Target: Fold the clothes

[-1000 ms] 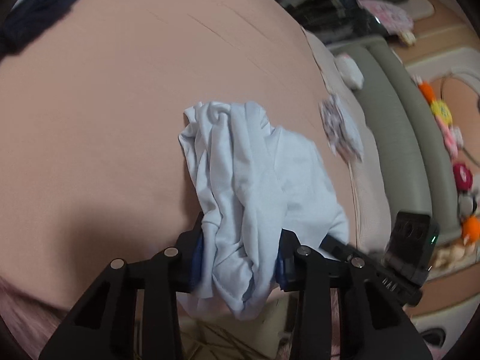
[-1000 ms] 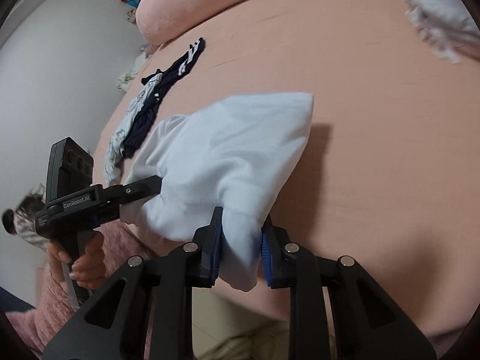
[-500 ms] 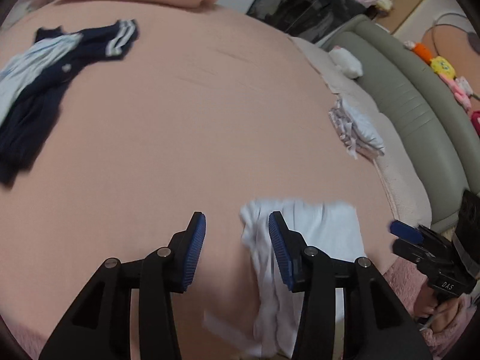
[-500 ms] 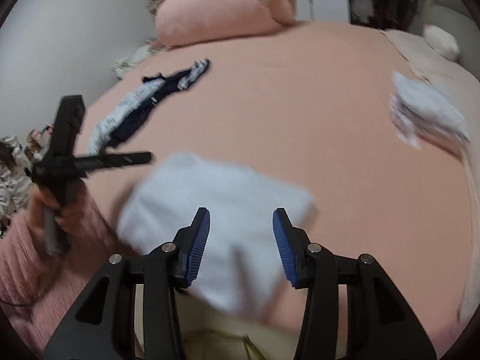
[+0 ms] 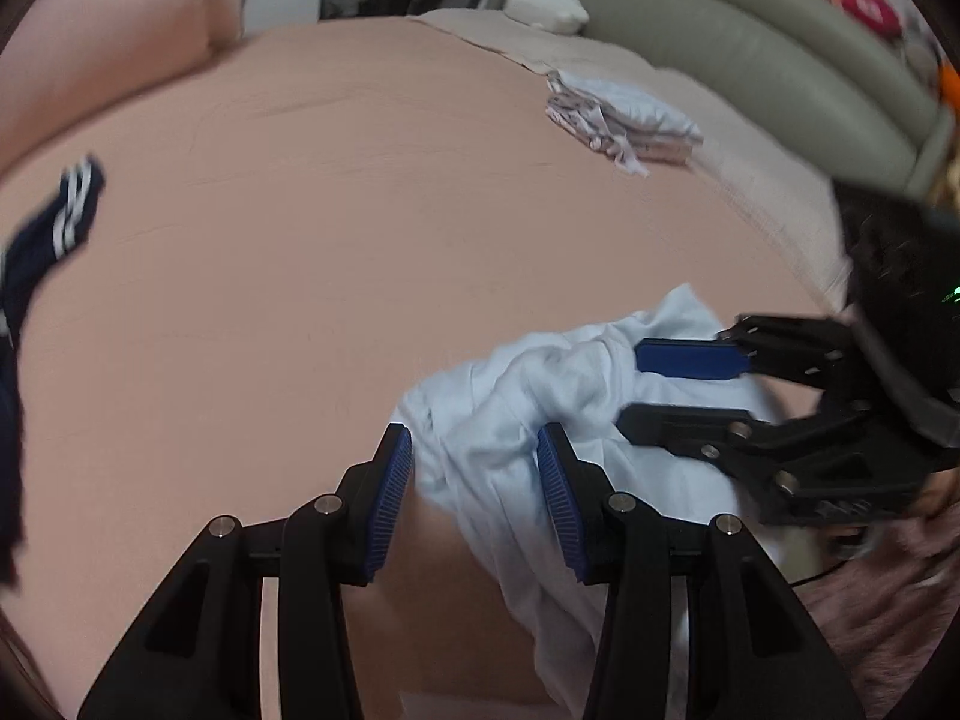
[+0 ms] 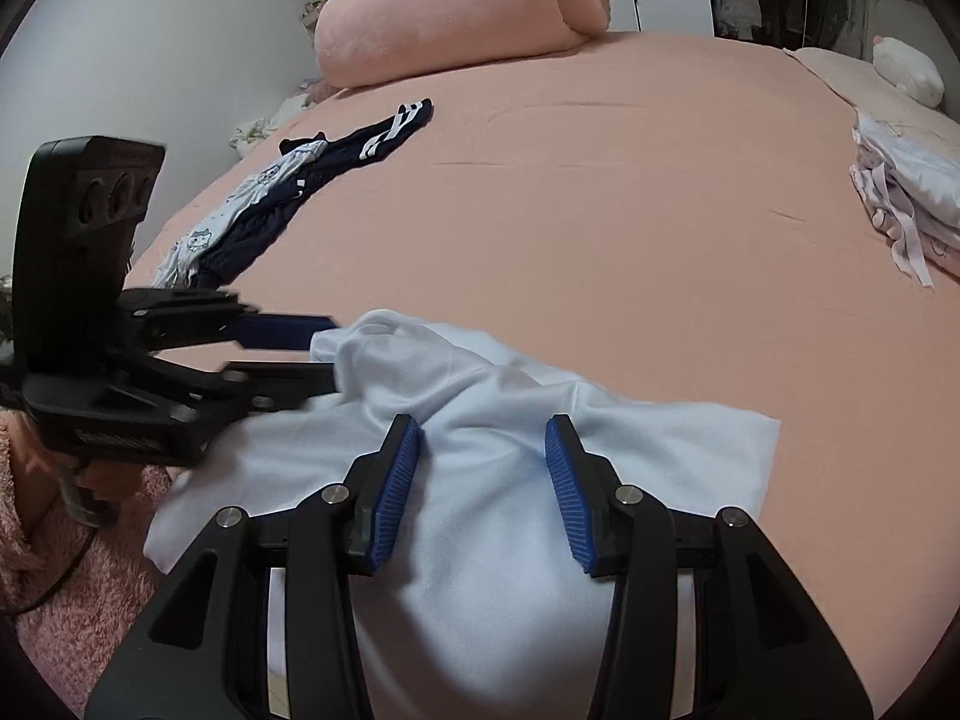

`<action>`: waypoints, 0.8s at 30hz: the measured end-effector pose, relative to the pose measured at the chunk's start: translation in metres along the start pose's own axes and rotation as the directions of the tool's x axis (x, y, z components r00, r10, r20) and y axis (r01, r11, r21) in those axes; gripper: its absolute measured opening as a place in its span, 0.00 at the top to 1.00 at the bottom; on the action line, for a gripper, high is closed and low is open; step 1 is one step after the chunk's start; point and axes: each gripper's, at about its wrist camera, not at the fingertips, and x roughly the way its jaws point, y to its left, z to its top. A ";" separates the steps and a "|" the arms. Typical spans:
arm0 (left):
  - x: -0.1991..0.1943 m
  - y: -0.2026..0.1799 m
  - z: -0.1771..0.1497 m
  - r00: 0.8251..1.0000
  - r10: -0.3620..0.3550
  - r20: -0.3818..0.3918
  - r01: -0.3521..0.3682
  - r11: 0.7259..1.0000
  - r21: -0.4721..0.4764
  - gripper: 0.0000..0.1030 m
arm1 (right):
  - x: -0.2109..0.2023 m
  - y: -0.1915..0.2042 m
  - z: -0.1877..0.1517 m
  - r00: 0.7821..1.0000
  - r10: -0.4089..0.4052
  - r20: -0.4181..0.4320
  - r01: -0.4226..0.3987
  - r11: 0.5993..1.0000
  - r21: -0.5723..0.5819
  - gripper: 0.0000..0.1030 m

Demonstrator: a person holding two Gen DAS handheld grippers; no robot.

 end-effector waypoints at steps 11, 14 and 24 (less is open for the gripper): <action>-0.019 0.015 -0.013 0.999 -0.034 0.006 0.034 0.999 -0.027 0.55 | -0.015 -0.029 -0.011 0.998 0.028 0.058 -0.033 0.996 0.082 0.51; -0.005 0.000 -0.011 0.999 -0.028 -0.045 0.030 0.999 0.040 0.55 | -0.015 -0.038 -0.013 0.995 0.061 0.074 -0.070 0.990 0.124 0.51; 0.007 0.018 0.008 0.997 0.082 -0.002 -0.082 0.990 -0.117 0.52 | -0.024 -0.044 -0.019 0.999 -0.010 0.040 0.005 0.993 0.119 0.51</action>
